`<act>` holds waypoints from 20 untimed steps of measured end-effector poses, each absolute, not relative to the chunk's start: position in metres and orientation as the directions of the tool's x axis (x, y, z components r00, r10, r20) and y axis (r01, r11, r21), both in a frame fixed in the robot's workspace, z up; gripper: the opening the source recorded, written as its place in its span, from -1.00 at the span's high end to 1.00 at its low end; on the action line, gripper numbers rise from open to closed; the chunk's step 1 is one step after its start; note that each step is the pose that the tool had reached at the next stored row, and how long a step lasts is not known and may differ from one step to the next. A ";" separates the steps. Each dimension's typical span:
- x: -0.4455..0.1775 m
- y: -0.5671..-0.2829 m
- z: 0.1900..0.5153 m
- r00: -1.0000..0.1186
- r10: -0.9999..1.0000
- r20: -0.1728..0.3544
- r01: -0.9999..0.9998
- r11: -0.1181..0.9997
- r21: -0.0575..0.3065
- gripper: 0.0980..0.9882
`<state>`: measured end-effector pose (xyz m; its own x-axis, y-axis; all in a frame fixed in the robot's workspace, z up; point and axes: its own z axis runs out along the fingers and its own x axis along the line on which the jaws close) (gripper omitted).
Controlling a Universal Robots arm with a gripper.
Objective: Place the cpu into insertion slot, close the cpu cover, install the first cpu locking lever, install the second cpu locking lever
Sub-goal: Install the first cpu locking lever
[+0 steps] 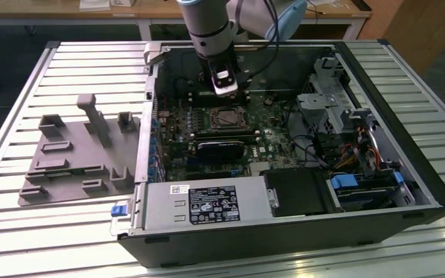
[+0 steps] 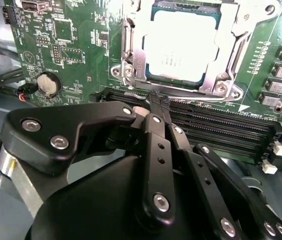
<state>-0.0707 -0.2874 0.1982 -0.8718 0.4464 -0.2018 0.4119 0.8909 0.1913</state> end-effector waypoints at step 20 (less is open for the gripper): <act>-0.071 -0.290 0.191 -0.872 0.446 -0.202 0.412 0.891 0.191 0.99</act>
<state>-0.0707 -0.2896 0.1907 -0.8718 0.4464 -0.2017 0.4119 0.8909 0.1914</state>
